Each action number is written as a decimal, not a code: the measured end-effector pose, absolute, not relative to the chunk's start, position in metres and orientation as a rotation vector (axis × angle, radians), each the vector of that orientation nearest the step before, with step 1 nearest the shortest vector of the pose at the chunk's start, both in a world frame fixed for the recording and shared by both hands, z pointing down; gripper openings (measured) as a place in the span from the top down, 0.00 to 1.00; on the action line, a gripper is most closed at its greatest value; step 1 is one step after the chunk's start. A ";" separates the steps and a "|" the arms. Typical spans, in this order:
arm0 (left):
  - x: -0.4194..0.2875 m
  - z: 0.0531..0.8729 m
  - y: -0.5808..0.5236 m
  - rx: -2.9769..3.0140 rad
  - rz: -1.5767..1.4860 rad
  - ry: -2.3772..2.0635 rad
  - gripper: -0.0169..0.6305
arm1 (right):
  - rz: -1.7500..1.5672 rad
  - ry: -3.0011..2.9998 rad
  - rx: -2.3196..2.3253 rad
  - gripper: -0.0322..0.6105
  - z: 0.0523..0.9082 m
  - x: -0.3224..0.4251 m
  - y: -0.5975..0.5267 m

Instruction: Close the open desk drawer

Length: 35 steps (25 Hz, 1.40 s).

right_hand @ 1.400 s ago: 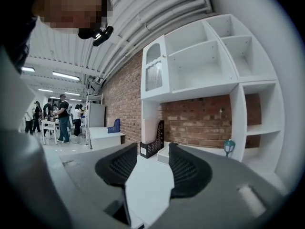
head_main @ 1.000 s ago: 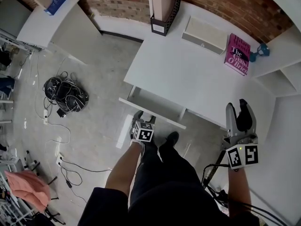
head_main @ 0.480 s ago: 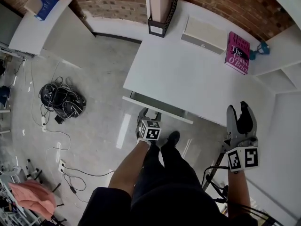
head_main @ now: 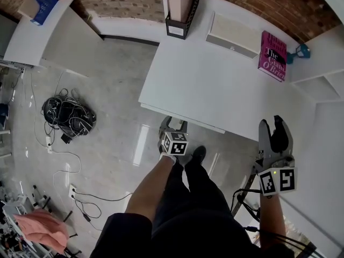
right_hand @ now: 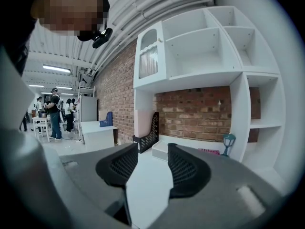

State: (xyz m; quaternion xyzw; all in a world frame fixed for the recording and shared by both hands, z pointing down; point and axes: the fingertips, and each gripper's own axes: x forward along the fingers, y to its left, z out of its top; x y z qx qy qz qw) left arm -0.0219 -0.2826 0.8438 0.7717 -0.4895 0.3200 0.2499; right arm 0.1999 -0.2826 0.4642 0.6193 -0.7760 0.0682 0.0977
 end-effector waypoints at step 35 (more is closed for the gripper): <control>-0.075 0.545 -0.316 2.471 0.398 -1.566 0.57 | 0.053 -2.470 1.957 0.67 0.378 0.180 -0.296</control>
